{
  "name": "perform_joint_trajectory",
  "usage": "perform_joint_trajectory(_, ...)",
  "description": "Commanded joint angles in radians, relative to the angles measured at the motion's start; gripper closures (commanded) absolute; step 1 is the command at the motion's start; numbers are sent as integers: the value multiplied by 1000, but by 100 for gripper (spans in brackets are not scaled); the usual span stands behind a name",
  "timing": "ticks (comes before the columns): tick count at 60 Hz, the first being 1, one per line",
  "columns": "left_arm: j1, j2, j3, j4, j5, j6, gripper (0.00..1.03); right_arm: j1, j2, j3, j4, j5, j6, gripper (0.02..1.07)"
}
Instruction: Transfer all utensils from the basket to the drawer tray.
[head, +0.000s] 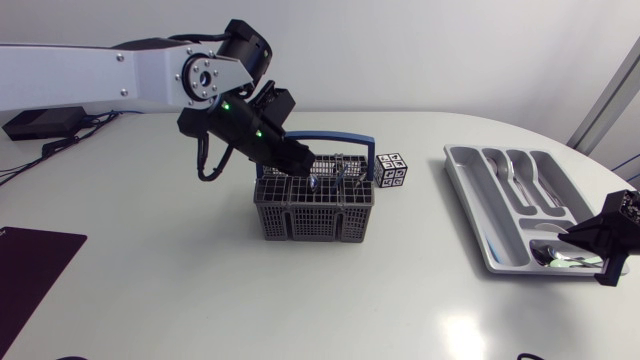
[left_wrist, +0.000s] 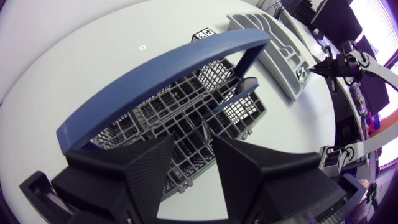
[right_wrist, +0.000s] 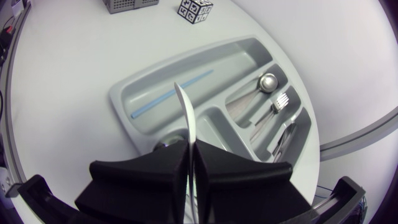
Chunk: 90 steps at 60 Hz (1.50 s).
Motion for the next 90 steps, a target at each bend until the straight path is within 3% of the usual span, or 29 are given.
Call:
perform_joint_trajectory(1, -3, -26, -45, 21, -8, 11, 58, -25, 81, 57, -14, 14, -79, 98)
perform_joint_trajectory(18, -17, -46, -96, 85, -40, 10, 58, -33, 207, 122, 12, 95, -139, 98)
perform_joint_trajectory(29, -34, -49, -125, 120, -66, 7, 58, -33, 249, 102, 95, 140, -142, 94)
perform_joint_trajectory(34, -35, -51, -130, 134, -69, 5, 58, -34, 261, 99, 125, 153, -144, 87)
perform_joint_trajectory(46, -46, -49, -142, 166, -74, 1, 58, -47, 233, 94, 138, 147, -129, 44)
perform_joint_trajectory(50, -49, -46, -145, 176, -76, -3, 58, -47, 212, 88, 134, 143, -109, 35)
perform_joint_trajectory(57, -63, -34, -140, 179, -76, -15, 58, -36, 175, 66, 125, 135, -75, 32)
perform_joint_trajectory(64, -68, -18, -125, 188, -76, -33, 58, -19, 117, 23, 124, 107, -35, 21)
perform_joint_trajectory(73, -66, 3, -116, 189, -74, -58, 58, 21, 41, -24, 119, 89, 40, 16)
perform_joint_trajectory(90, -61, 38, -100, 188, -69, -76, 62, 150, -132, -136, 59, 38, 171, 16)
